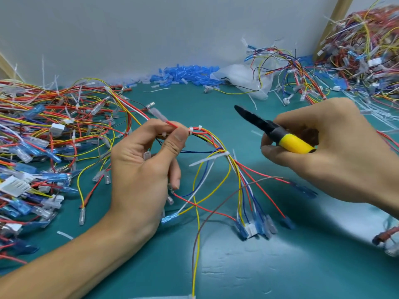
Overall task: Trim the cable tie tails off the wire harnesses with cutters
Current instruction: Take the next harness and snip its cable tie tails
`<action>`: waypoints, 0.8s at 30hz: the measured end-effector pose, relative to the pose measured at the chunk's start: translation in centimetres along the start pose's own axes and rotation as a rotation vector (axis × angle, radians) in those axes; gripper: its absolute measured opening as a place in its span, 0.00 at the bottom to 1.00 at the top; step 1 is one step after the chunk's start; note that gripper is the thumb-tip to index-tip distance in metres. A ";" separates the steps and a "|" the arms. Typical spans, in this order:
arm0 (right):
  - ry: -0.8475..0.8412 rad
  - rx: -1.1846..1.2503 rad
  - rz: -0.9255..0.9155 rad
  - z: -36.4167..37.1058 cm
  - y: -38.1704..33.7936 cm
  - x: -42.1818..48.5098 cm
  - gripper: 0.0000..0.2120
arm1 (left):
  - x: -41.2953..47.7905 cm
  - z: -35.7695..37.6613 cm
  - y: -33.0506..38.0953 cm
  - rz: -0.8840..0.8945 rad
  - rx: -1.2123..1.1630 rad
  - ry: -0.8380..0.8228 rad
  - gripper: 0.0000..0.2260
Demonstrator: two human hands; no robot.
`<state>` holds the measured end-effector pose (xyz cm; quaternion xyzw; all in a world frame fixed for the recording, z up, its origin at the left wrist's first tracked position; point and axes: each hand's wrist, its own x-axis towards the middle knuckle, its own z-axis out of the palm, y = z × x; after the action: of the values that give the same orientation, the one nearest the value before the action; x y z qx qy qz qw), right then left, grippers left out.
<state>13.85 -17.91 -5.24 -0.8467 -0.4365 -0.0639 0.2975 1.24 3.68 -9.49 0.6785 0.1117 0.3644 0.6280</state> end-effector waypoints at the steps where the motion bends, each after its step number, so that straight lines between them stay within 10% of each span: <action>1: 0.005 -0.048 -0.040 -0.3 -0.2 0.0 0.10 | 0.0 0.0 0.0 0.001 -0.010 0.008 0.05; 19: -0.140 -0.405 -0.102 -0.7 -1.4 -0.2 0.11 | 0.2 -1.3 -1.4 0.137 0.091 -0.002 0.08; 24: -0.188 -0.173 0.008 -0.5 -1.9 0.0 0.11 | -0.3 -0.3 -0.3 0.106 -0.046 -0.030 0.11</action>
<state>12.47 -17.40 -4.02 -0.8733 -0.4518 -0.0204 0.1811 0.90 3.81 -9.87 0.6744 0.0579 0.3892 0.6248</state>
